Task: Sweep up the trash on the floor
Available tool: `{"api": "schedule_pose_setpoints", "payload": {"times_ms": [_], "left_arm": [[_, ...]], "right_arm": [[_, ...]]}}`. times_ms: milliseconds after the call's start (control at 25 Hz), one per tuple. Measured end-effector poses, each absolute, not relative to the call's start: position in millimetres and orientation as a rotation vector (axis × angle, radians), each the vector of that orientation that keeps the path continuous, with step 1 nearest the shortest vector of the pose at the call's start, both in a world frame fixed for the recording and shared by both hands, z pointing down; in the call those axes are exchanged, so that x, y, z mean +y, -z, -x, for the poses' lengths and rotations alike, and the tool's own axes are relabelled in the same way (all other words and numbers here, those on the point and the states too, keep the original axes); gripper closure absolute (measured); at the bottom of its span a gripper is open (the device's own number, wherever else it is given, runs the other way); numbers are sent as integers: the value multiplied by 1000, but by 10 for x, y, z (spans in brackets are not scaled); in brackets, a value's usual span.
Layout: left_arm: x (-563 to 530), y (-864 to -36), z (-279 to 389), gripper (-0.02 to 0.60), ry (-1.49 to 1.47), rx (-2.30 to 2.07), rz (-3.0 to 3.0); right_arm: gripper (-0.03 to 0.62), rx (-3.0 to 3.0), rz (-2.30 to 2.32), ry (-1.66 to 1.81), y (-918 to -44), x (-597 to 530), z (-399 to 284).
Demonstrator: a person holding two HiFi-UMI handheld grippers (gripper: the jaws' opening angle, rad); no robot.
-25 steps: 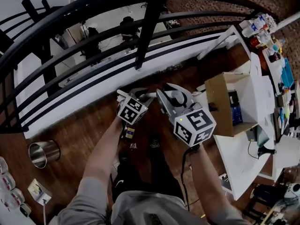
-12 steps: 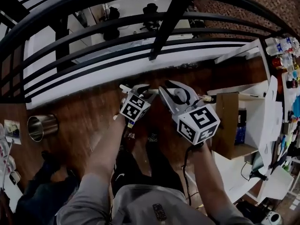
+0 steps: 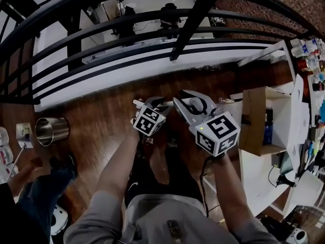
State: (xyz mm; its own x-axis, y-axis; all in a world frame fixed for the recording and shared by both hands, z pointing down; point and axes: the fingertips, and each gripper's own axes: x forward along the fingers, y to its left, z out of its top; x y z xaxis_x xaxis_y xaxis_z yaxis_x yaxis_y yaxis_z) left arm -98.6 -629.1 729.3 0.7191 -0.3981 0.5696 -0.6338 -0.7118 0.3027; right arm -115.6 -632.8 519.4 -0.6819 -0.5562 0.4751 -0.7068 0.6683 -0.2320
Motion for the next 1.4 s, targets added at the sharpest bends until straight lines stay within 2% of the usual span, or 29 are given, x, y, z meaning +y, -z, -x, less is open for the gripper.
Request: {"api": "schedule_pose_setpoints", "payload": {"times_ms": [280, 600, 1040, 1400], "left_arm": [[-5658, -7258, 1098, 436, -690, -649, -2479], [-5081, -6929, 818, 439, -764, -503, -2581], [-3887, -6035, -296, 447, -834, -337, -2794], [-2305, -6032, -1257, 459, -910, -148, -2785]], "right_arm": [[507, -2471, -1099, -593, -5171, -5739, 1284], [508, -2446, -1286, -593, -4818, -5149, 974], [507, -2466, -1543, -518, -3941, -3763, -214], [507, -2399, -1690, -560, -3905, -2391, -1175]]}}
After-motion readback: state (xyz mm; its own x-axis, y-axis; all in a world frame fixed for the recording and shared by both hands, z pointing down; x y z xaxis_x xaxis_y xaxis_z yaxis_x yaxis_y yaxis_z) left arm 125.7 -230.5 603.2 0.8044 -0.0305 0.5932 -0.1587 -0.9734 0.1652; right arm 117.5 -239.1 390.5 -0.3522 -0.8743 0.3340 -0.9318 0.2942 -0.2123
